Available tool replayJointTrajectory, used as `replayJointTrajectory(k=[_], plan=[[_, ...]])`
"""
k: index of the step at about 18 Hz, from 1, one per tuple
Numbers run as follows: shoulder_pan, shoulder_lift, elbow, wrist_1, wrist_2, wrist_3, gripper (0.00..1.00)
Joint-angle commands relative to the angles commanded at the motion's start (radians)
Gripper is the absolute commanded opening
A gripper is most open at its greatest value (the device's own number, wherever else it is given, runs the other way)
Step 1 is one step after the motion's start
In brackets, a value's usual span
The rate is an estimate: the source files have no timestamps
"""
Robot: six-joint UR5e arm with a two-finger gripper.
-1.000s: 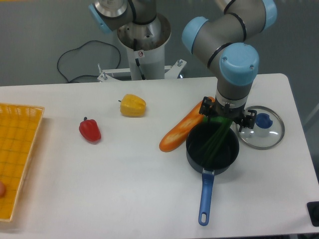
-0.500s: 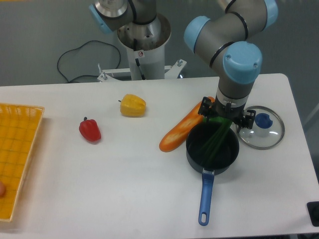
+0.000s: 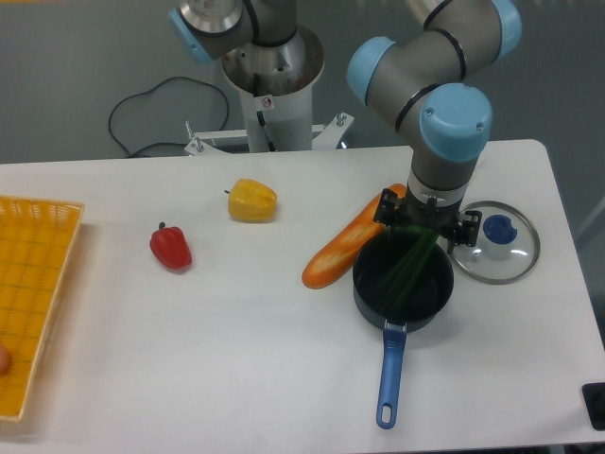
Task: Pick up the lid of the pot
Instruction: 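Move the gripper over the glass lid's blue knob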
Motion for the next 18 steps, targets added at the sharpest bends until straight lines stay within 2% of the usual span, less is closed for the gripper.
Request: replayJointTrajectory(k=[4,11,14,18], plan=[[0.008,-0.005,0.006,0.016,0.017,-0.046,1.0],[0.106,-0.017,0.031,0.016,0.014,-0.023,1.0],[0.143,-0.067,0.029,0.017,0.018,0.088,1.0],[0.198,-0.084,0.04,0.017,0.014,0.269,1.0]])
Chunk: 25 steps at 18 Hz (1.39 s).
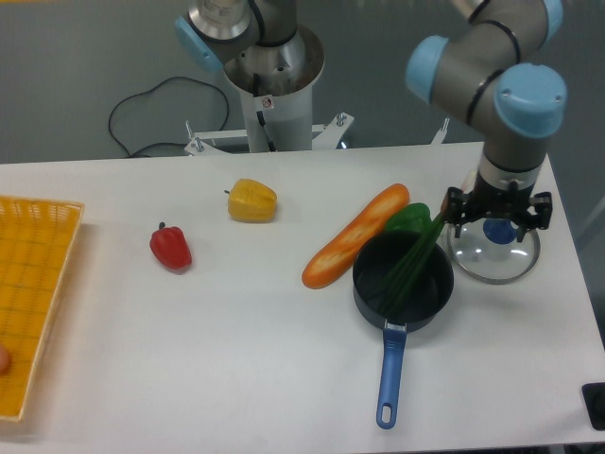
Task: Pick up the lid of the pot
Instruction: 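Move the gripper over the glass lid's blue knob, then lower the gripper onto the blue knob of the glass lid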
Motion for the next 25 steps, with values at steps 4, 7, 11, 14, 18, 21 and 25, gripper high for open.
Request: replayJointTrajectory(k=[4,7,11,14,18,21,25], plan=[[0.028,-0.024,0.0,0.002,0.003,0.215,1.0],[0.043,-0.046,0.015,0.008,0.006,0.365,1.0],[0.038,-0.089,0.028,0.024,0.073,0.574,1.0],[0.04,-0.109,0.032,0.051,0.08,0.667,1.0],[0.045,-0.139,0.046,0.051,0.081,0.821,1.0],[0.045,-0.149,0.045,0.051,0.081,0.881,1.0],[0.042,-0.16,0.034,0.051,0.081,0.901,1.0]])
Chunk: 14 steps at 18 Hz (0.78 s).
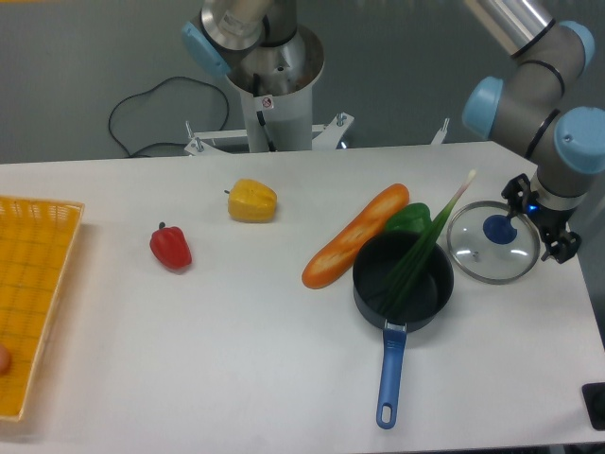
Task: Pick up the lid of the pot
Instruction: 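Lower the gripper onto the blue knob of the glass lid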
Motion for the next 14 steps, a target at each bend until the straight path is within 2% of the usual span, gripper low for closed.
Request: replayJointTrajectory(k=[7,14], plan=[[0.012,0.014,-0.057,0.0,-0.003,0.002,1.0],[0.026,0.018,-0.063,0.0,-0.006,0.005,1.0]])
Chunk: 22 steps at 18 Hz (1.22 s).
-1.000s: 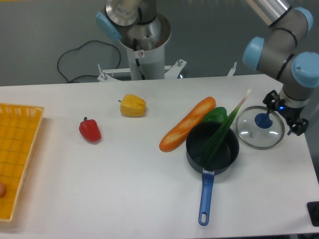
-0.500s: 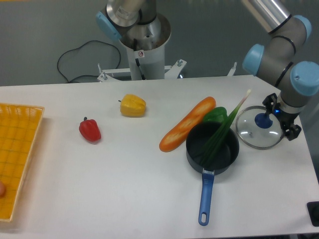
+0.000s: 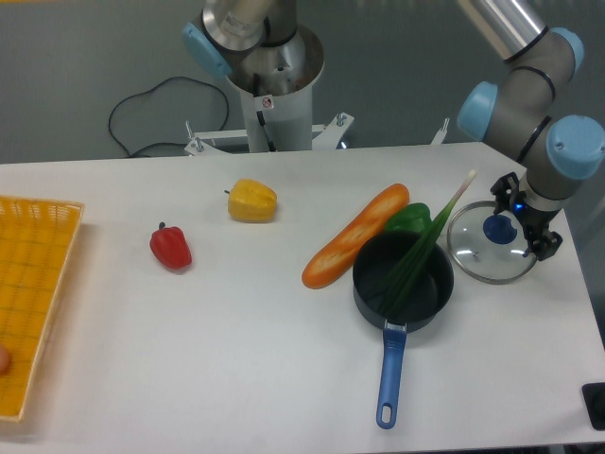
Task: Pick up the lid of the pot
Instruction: 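Lower the gripper onto the blue knob of the glass lid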
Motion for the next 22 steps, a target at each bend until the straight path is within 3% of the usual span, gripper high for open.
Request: replayJointTrajectory(k=[15,19,22], plan=[[-0.003,0.0,-0.023,0.002,-0.003,-0.012,1.0],[-0.003,-0.002,-0.023,0.002,-0.003,-0.012,0.9],[-0.003,-0.002,-0.023,0.002,-0.002,-0.014,0.9]])
